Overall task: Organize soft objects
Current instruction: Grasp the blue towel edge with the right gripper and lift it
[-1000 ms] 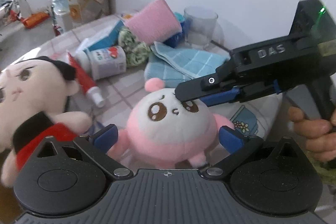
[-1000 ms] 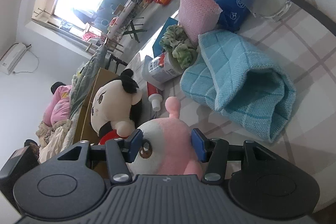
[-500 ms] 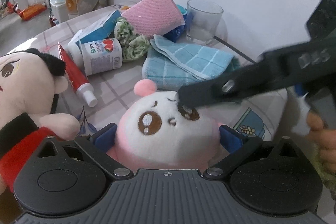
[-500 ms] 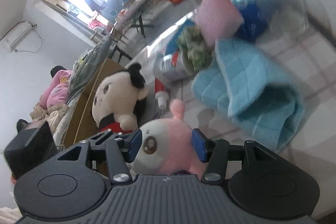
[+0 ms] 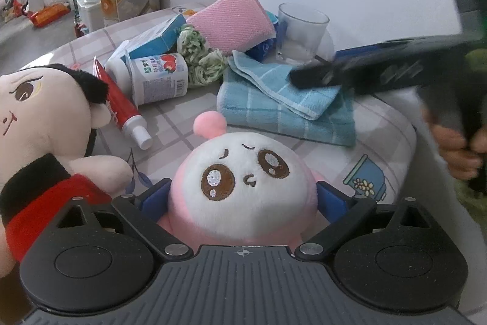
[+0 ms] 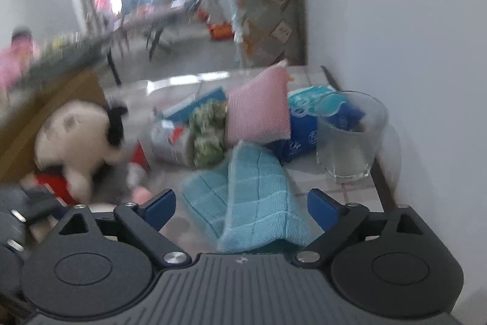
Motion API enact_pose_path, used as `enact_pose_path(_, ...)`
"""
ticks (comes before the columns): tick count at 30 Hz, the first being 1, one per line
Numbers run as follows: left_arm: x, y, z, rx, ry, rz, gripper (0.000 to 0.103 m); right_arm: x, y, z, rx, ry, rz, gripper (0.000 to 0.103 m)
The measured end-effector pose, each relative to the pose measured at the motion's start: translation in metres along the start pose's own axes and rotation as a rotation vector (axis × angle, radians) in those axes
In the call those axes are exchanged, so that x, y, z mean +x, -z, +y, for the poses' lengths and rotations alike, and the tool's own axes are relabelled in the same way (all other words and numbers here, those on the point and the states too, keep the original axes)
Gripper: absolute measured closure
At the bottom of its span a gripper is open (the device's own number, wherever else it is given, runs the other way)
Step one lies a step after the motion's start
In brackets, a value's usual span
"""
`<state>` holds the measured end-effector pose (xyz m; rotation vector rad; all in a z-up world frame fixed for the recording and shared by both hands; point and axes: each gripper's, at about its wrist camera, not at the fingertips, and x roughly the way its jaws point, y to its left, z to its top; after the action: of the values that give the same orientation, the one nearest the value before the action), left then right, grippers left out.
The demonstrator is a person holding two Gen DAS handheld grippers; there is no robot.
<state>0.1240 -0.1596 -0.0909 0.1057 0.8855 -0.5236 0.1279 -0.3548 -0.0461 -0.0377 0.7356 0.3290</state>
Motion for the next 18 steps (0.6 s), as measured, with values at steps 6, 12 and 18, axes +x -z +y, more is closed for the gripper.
enact_pose_path(6, 0.0, 0.001, 0.004, -0.003, 0.014, -0.006, 0.006, 0.044, 0.008, 0.006, -0.096, 0.012, 0.147, 0.048)
enact_pose_path(12, -0.001, 0.002, 0.007, -0.016, 0.022, -0.021, 0.008, 0.038, 0.014, 0.011, -0.099, 0.104, 0.162, 0.074)
enact_pose_path(18, -0.007, 0.004, 0.008, -0.026, 0.027, -0.043, 0.01, 0.018, 0.011, 0.007, 0.012, 0.114, 0.106, 0.088)
